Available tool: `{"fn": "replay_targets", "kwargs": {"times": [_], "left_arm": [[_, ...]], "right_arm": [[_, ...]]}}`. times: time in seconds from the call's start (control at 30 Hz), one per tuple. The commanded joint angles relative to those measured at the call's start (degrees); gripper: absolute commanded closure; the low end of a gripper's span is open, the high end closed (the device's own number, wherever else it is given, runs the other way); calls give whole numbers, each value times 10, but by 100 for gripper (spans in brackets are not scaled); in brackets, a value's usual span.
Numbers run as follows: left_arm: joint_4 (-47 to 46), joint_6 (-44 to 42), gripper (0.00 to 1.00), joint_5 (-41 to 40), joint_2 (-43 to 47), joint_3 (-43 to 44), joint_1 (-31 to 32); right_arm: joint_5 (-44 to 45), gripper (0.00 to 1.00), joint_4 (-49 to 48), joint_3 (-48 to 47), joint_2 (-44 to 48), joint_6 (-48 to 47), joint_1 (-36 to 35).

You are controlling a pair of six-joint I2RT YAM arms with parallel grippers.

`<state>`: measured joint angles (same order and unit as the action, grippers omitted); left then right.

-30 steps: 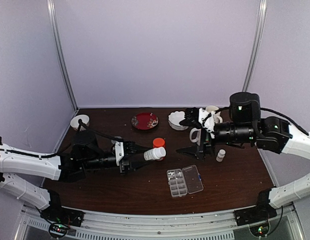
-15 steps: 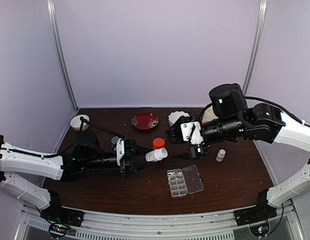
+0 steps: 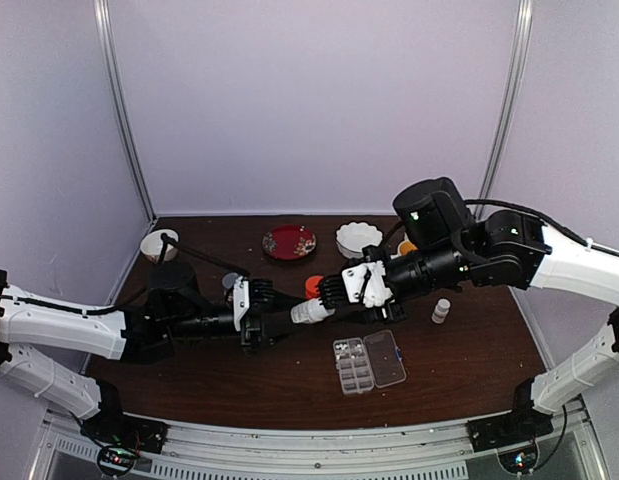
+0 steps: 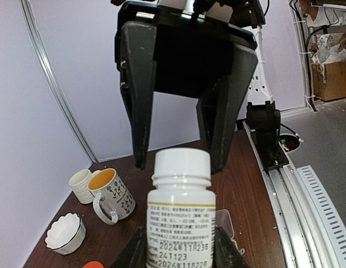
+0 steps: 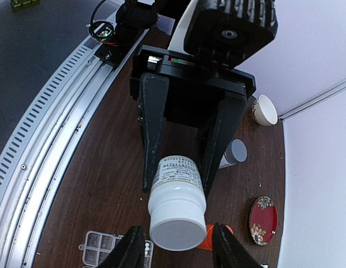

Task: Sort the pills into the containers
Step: Screw the lid of the pill bottle onto the pill bottle.

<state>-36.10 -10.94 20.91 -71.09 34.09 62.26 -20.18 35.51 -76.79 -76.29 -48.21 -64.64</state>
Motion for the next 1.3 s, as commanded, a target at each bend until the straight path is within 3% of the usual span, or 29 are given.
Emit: {"fn": "replay_targets", "kwargs": {"times": [0.0,0.33,0.87,1.07,1.17,1.27], "left_arm": [[-16,-3,99,6,4,17,2],[-15,-3,99,6,5,16,2],[-16,-4,99,2,5,12,2],[-23,-14,99,-12,10,12,2],[-23,-23,99,-27,12,12,2],[-18,-36,99,-33,11,14,2]], "right_arm": [[8,59,3,-18,-3,3,-4],[12,60,-3,-19,-5,7,-8],[19,72,-8,-18,-13,44,-12],[19,78,-17,-23,-25,189,-12],[17,87,-16,-24,-34,302,-11],[17,87,-20,-10,-31,426,-11]]}}
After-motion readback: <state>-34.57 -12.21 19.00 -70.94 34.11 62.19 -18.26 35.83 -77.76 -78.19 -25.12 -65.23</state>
